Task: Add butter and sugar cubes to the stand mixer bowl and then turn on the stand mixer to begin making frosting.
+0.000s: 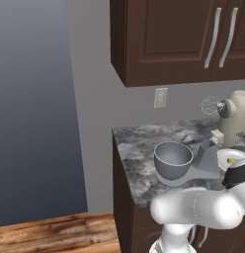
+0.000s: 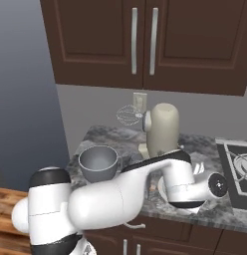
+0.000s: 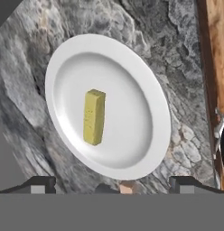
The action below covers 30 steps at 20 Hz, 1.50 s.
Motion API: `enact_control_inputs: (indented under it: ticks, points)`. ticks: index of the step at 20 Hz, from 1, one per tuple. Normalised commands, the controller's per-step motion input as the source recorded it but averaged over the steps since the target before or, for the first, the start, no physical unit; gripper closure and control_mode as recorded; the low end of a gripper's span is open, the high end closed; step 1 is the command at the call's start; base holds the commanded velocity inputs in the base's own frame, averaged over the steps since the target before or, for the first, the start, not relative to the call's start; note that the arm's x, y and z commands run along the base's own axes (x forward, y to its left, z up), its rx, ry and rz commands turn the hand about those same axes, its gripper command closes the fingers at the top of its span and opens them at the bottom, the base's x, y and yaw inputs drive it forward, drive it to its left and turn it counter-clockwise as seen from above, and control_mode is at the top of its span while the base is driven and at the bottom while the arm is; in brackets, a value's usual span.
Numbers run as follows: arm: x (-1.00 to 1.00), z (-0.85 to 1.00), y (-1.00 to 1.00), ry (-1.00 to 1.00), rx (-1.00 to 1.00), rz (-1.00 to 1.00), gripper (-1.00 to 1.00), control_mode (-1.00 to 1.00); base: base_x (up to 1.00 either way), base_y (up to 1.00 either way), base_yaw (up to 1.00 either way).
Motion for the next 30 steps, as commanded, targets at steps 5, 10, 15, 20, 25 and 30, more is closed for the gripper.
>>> enact_control_inputs:
  ticks: [5, 10, 15, 20, 25, 30]
  points:
    - [0.24, -0.06, 0.0, 0.01, 0.0, -0.04, -1.0, -1.0, 0.0, 0.0, 0.0]
    - [0.15, -0.14, 0.0, 0.02, 0.02, -0.02, -1.0, -1.0, 0.0, 0.0, 0.0]
    - [0.01, -0.22, 0.0, 0.02, 0.03, -0.01, -1.0, -1.0, 0.0, 0.0, 0.0]
    - [0.01, -0.13, 0.0, 0.04, 0.04, 0.0, -1.0, -1.0, 0.0, 0.0, 0.0]
    - [0.04, -0.07, 0.0, 0.06, 0.04, 0.0, -1.0, -1.0, 0.0, 0.0, 0.0]
    - [0.09, 0.0, -0.01, 0.06, 0.03, 0.0, -1.0, -1.0, 0.0, 0.0, 0.0]
